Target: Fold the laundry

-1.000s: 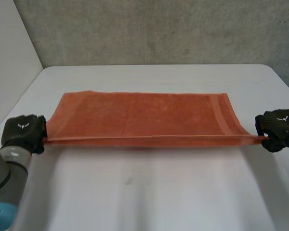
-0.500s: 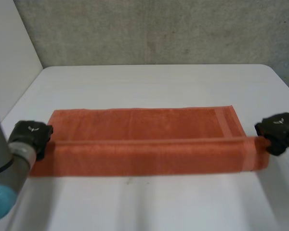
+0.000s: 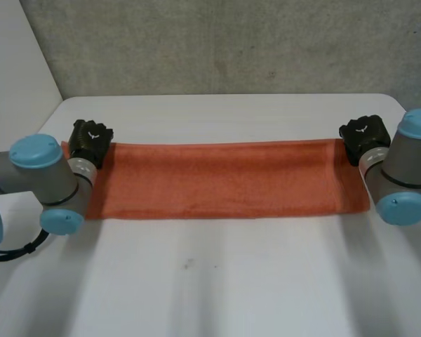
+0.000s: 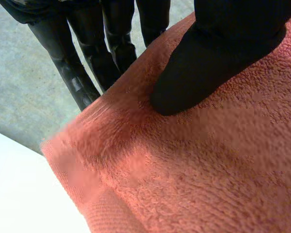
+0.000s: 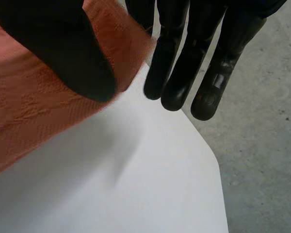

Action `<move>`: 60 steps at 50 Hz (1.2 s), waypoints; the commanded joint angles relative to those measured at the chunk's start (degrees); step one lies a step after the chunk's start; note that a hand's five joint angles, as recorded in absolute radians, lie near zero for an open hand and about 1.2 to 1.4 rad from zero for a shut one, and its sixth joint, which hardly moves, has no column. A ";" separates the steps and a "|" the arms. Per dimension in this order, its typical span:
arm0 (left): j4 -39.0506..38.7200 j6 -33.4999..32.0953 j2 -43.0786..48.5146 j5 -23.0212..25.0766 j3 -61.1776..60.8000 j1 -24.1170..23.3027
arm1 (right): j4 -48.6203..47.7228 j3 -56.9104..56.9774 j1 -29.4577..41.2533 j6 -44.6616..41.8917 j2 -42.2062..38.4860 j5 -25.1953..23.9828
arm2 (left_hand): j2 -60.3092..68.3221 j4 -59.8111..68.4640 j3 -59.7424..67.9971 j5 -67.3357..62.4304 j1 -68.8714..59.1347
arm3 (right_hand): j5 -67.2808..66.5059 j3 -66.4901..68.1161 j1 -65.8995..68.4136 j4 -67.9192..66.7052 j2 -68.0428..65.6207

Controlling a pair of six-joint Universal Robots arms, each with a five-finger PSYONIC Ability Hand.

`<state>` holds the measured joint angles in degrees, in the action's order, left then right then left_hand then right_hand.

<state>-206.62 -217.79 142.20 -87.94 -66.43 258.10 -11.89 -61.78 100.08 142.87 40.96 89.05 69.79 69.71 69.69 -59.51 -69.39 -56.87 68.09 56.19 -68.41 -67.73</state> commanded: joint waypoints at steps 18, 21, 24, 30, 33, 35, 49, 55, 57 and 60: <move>-11.26 1.05 -19.39 -0.39 -17.48 -2.42 | 1.25 -9.56 1.35 11.46 22.30 0.44 | -59.79 -59.71 -59.69 59.51 59.39 | 56.87 -58.09 -46.19 58.41 57.73; -11.18 2.01 -25.80 -0.39 -24.07 -2.60 | 1.78 -15.62 0.73 11.82 26.43 -2.81 | -59.79 -59.71 -59.69 59.51 59.39 | 56.87 -58.09 -46.19 58.41 57.73; -11.18 4.90 -31.08 -0.47 -30.48 -3.04 | 3.79 -21.08 -0.32 11.73 31.00 -5.36 | -59.79 -59.71 -59.69 59.51 59.39 | 56.87 -58.09 -46.19 58.41 57.73; -10.83 12.12 -37.53 -0.65 -37.99 -4.62 | 9.50 -29.26 -4.10 11.64 33.92 -9.14 | -59.79 -59.71 -59.69 59.51 59.39 | 51.77 -52.99 -41.09 53.31 52.63; -9.07 17.22 -40.78 -1.97 -41.59 -4.80 | 9.69 -31.21 -4.54 11.55 33.92 -9.86 | -59.79 -59.71 -59.69 59.51 59.39 | 48.38 -49.60 -37.70 49.92 49.24; -5.57 21.77 -41.83 -3.63 -43.52 -4.88 | 8.55 -34.36 -5.42 11.38 33.75 -12.13 | -59.79 -59.71 -59.69 59.51 59.39 | 42.53 -43.75 -31.85 44.07 43.39; 5.35 31.81 -40.51 -6.45 -43.61 -4.62 | -2.43 -37.01 -9.02 10.33 22.33 -16.89 | -59.79 -59.71 -59.69 59.51 59.39 | 29.40 -30.62 -18.72 30.94 30.26; 5.26 31.81 -40.34 -6.36 -43.70 -4.71 | -3.23 -35.87 -9.11 7.08 19.34 -16.54 | -59.79 -59.71 -59.69 59.51 59.39 | 25.85 -27.07 -15.17 27.39 26.71; 5.17 31.81 -40.16 -6.28 -43.70 -4.62 | -3.23 -35.52 -9.20 6.37 18.64 -16.45 | -59.79 -59.71 -59.69 59.51 59.39 | 25.51 -26.73 -14.82 27.05 26.37; 5.26 31.81 -40.16 -6.36 -43.70 -4.53 | -3.23 -34.82 -9.72 5.93 17.84 -16.62 | -59.79 -59.71 -59.69 59.51 59.39 | 24.17 -25.39 -13.49 25.71 25.03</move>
<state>-201.09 -185.74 101.90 -94.36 -110.08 253.45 -15.19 -97.97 90.91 150.93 60.87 72.35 9.47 9.66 9.59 -1.88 -10.41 -23.88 35.11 29.88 -35.13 -35.17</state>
